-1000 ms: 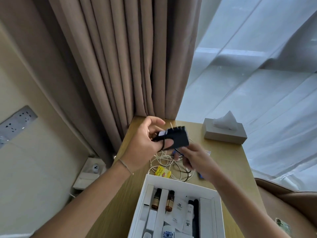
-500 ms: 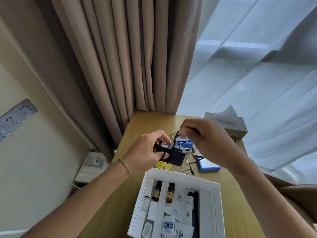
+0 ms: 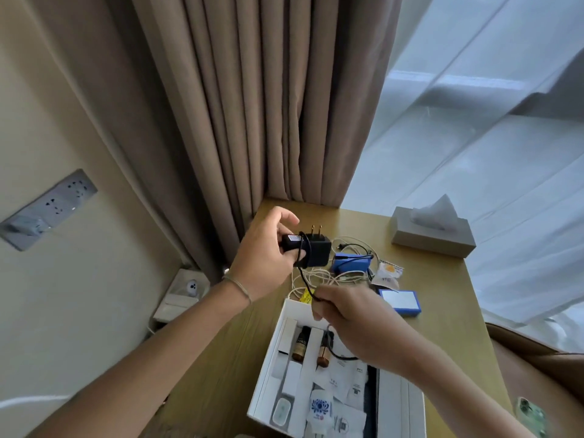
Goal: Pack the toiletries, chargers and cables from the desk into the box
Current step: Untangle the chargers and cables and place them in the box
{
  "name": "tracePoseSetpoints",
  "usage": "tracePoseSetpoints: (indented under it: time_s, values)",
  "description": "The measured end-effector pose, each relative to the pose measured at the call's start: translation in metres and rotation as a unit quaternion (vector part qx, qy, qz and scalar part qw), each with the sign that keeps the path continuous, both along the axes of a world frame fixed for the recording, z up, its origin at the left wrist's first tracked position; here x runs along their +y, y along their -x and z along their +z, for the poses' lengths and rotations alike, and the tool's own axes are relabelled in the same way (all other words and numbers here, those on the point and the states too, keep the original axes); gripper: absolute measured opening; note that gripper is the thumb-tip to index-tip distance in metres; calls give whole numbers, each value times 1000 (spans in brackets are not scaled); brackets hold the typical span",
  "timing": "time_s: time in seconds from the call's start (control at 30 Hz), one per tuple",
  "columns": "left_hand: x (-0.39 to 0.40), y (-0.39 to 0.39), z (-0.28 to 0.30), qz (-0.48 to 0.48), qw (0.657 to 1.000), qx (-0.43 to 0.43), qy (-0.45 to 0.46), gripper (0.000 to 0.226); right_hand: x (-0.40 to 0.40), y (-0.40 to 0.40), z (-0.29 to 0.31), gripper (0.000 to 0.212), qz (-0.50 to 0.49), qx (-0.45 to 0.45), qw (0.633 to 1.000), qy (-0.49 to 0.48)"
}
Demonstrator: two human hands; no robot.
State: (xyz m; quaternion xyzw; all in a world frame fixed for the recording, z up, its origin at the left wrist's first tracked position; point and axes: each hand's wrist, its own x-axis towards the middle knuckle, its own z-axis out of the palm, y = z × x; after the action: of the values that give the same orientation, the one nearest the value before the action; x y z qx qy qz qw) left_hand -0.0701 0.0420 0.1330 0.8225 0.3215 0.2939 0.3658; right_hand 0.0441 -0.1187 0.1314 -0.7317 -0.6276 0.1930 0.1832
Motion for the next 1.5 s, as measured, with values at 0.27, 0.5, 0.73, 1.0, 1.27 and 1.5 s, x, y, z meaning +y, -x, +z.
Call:
tracePoseSetpoints:
  time_s: [0.27,0.5,0.73,1.0,1.27,1.5]
  values:
    - [-21,14,15,-280,951,133,16,80,17,-69,35,25,-35,-45,995,-82]
    - [-11,11,21,-193,963,-107,155,53,7,-29,-41,28,-135,235,963,0]
    - [-6,13,-10,-145,977,151,-38,65,-5,-2,-7,24,-14,-23,1000,-11]
    - [-19,7,21,-341,924,27,172,54,3,-48,-38,44,-135,265,952,-69]
    - [-14,1,-15,-161,966,194,-62,58,-30,6,-32,28,-46,21,999,20]
    - [-27,1,-19,-363,902,185,139,60,-19,-45,-46,14,-92,330,933,-113]
